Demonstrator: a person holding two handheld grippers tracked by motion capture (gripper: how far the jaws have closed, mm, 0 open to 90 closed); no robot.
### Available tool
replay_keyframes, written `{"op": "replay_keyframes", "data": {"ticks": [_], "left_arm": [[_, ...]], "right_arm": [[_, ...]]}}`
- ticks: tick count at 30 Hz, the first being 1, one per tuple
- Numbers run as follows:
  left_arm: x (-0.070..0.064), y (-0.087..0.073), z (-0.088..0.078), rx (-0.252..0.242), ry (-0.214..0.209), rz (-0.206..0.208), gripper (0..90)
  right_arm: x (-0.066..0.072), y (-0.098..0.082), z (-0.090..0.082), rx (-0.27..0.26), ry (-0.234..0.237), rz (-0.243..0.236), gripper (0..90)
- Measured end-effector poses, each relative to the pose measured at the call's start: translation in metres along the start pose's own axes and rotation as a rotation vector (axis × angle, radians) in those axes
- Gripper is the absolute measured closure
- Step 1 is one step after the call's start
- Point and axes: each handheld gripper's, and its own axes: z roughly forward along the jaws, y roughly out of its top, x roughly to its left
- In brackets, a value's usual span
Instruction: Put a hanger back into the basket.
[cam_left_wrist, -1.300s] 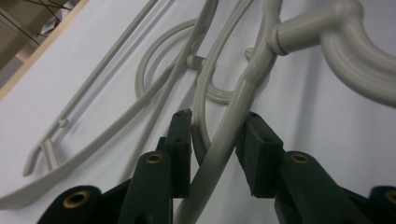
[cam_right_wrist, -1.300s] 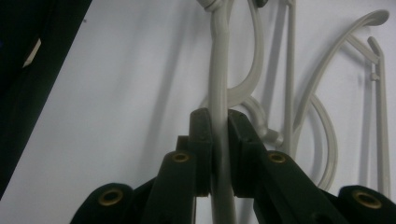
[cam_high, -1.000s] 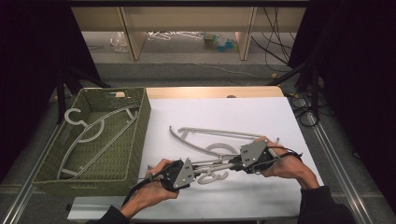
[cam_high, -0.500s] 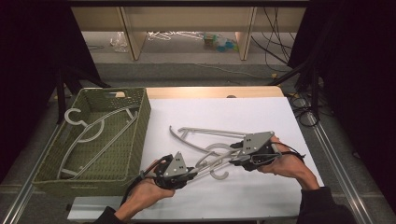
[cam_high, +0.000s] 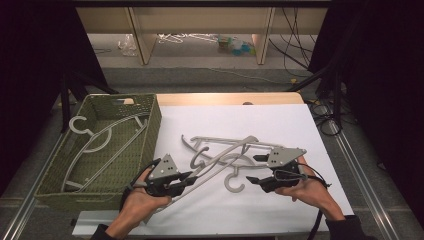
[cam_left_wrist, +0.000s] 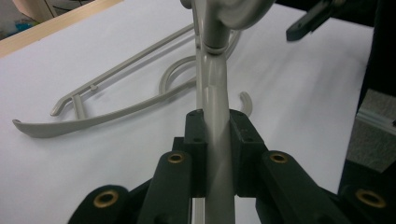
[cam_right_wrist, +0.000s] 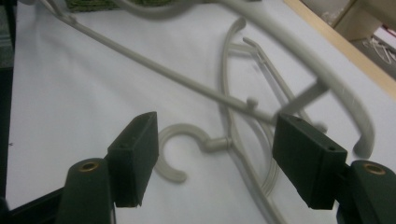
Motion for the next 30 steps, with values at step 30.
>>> {"op": "replay_keyframes", "data": {"ticks": [30], "left_arm": [[0.040, 0.044, -0.124, -0.153, 0.097, -0.124, 79.0]], "right_arm": [[0.008, -0.021, 0.009, 0.031, -0.006, 0.041, 32.2]]}}
